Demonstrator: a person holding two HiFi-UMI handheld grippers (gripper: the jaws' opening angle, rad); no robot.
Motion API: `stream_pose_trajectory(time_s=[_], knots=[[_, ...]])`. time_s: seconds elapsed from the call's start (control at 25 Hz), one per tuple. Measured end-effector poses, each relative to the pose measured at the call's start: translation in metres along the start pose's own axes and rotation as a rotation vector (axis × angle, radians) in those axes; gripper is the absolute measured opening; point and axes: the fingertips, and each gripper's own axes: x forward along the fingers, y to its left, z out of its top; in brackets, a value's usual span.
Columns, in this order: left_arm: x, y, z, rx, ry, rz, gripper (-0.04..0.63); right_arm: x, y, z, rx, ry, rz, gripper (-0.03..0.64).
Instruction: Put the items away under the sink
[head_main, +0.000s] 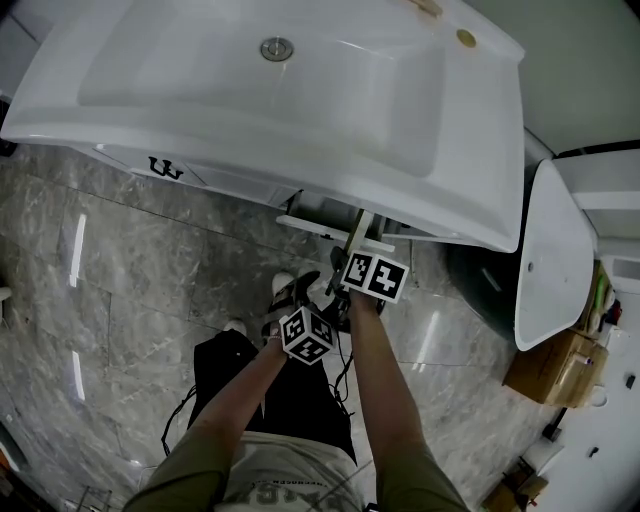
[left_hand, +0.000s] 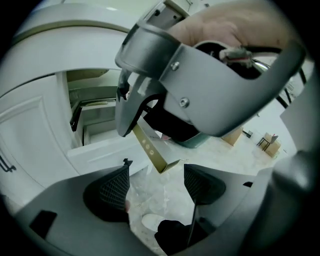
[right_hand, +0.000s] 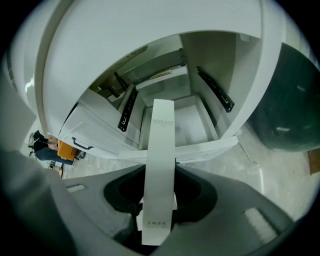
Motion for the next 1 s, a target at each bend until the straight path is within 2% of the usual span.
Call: stream_pose_trajectory(time_s=[0.2,0.52,0.72,1.0], knots=[[-0.004,-0.012,0.003,0.015,-0.007,0.009,0.335,0.003,-0.004,-0.004,0.041,0.029,-0.013,0.144],[-0.004,-0.016,0.004,0.064,-0.01,0.04,0.192,0.008,-0.009,-0.012,0.043,0.086,-0.01,0.146],[-0.004,-0.016,0.003,0.048,-0.012,0.036,0.183,0.01,-0.007,-0.013,0.028,0.104,-0.006,0.146],[0.007,-0.008,-0.001,0.039,-0.009,0.013,0.161,0.025,-0.008,-0.009,0.048,0.116,0.06,0.147]])
